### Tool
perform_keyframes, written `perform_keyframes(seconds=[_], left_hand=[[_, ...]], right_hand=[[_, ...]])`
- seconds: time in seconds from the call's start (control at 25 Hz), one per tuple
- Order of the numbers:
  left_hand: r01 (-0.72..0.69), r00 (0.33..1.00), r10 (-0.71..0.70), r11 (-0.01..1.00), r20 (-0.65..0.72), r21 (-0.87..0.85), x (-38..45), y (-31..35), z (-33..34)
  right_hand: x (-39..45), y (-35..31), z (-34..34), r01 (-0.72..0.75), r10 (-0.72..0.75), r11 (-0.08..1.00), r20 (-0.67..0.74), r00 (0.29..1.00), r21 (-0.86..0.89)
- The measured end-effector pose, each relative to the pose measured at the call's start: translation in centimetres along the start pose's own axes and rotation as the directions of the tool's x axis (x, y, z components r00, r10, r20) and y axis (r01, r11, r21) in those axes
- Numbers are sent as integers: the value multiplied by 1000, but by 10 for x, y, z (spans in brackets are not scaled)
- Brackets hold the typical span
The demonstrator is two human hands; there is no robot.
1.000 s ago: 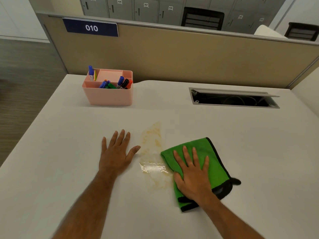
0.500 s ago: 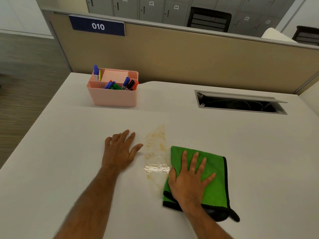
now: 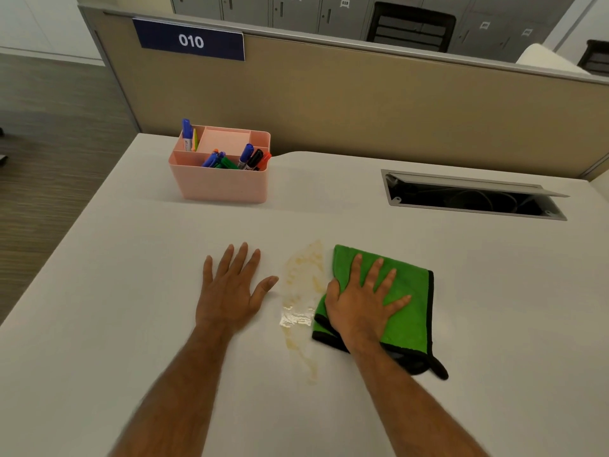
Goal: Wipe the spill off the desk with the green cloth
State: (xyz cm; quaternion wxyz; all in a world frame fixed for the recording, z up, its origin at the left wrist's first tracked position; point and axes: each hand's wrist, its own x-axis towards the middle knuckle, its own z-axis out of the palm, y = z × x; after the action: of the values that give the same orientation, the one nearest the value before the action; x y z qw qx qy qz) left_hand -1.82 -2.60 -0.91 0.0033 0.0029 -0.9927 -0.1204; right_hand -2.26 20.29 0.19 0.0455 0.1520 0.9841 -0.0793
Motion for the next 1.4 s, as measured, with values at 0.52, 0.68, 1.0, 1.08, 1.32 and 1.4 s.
perform_keyframes(seconds=[0.52, 0.68, 1.0, 1.08, 1.32, 1.4], left_hand=[[4, 1000, -4, 1000, 19, 10, 4, 0, 1], [6, 1000, -7, 1000, 14, 19, 5, 0, 1], [5, 1000, -5, 1000, 5, 13, 3, 0, 1], [7, 1000, -7, 1000, 8, 9, 3, 0, 1], [19, 1000, -19, 1000, 5, -2, 2, 1, -1], [21, 1000, -21, 1000, 6, -2, 0, 1, -1]], right_hand=[[77, -24, -8, 167, -164, 984, 43, 985, -61], [93, -26, -11, 311, -305, 945, 65, 950, -101], [105, -21, -14, 581, -560, 798, 159, 813, -160], [103, -18, -14, 631, -607, 758, 175, 775, -164], [82, -9, -12, 711, -688, 689, 184, 702, -139], [70, -6, -10, 719, -696, 681, 182, 695, -139]])
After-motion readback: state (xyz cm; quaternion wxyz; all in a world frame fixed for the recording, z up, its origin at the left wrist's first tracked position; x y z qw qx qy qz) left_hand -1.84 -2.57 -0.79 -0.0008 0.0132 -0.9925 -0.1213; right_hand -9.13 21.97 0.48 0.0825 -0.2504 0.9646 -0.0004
